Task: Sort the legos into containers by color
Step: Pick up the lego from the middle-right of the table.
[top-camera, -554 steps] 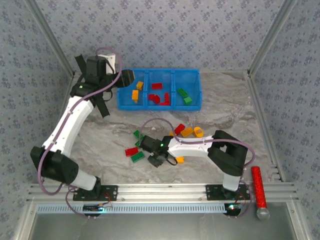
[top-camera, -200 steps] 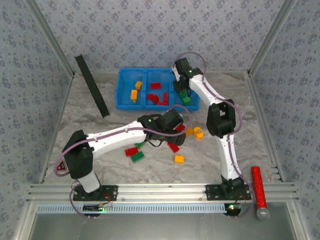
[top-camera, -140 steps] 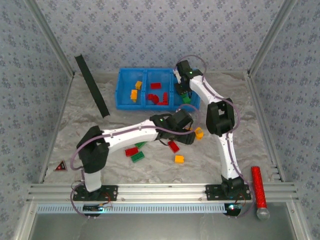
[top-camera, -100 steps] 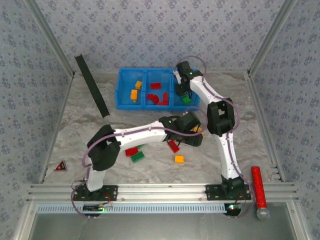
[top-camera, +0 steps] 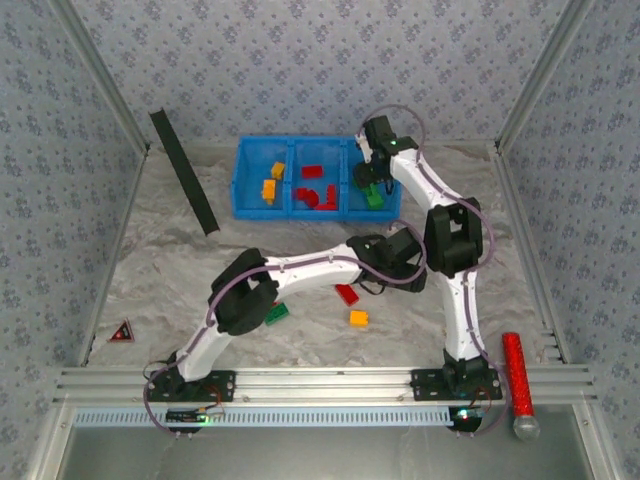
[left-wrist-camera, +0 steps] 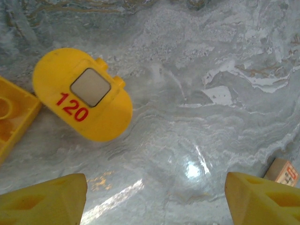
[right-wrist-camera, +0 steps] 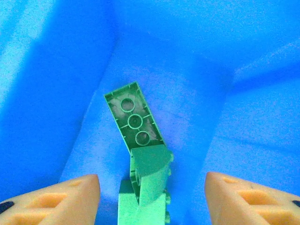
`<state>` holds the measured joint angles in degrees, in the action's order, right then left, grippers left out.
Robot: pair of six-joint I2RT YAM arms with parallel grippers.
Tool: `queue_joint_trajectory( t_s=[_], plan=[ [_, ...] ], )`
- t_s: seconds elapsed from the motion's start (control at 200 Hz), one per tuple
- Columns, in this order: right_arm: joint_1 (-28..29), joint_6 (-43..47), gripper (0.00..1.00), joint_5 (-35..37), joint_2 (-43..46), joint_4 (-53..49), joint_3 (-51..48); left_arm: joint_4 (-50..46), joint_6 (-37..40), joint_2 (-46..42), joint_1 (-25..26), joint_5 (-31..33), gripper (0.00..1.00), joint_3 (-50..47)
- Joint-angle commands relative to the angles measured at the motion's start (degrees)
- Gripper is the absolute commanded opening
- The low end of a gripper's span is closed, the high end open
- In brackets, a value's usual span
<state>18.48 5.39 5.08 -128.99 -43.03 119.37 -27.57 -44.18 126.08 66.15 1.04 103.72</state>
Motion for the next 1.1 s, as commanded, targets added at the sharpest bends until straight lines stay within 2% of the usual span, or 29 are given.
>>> queue_joint_trajectory(
  t_s=[0.0,0.145,0.38,0.6,0.785,1.095],
  plan=[
    [0.04,-1.33,0.65,-1.57,6.90,-0.55,-2.05,-4.75,-1.33,3.65,-0.32,2.58,0.77,4.17],
    [0.30,-1.87,0.70,-3.07,13.24,0.21,-6.05,-9.86,0.07,7.42,-0.28,5.26,0.78,10.60],
    [0.09,-2.59,0.75,-4.34,24.01,1.76,-15.10,-15.40,2.65,8.60,-0.23,12.49,0.78,12.83],
    [-0.41,-4.40,0.77,-5.10,30.94,3.99,-21.47,-14.96,2.14,12.08,-0.41,10.81,0.78,16.97],
    [-2.14,-4.86,0.82,-11.94,33.04,0.43,-21.53,-16.11,1.12,16.58,-0.58,9.25,0.78,23.42],
    [-2.97,-6.18,0.82,-13.08,40.02,0.81,-27.52,-17.36,0.45,18.37,-1.63,12.85,0.78,25.60]
  ],
)
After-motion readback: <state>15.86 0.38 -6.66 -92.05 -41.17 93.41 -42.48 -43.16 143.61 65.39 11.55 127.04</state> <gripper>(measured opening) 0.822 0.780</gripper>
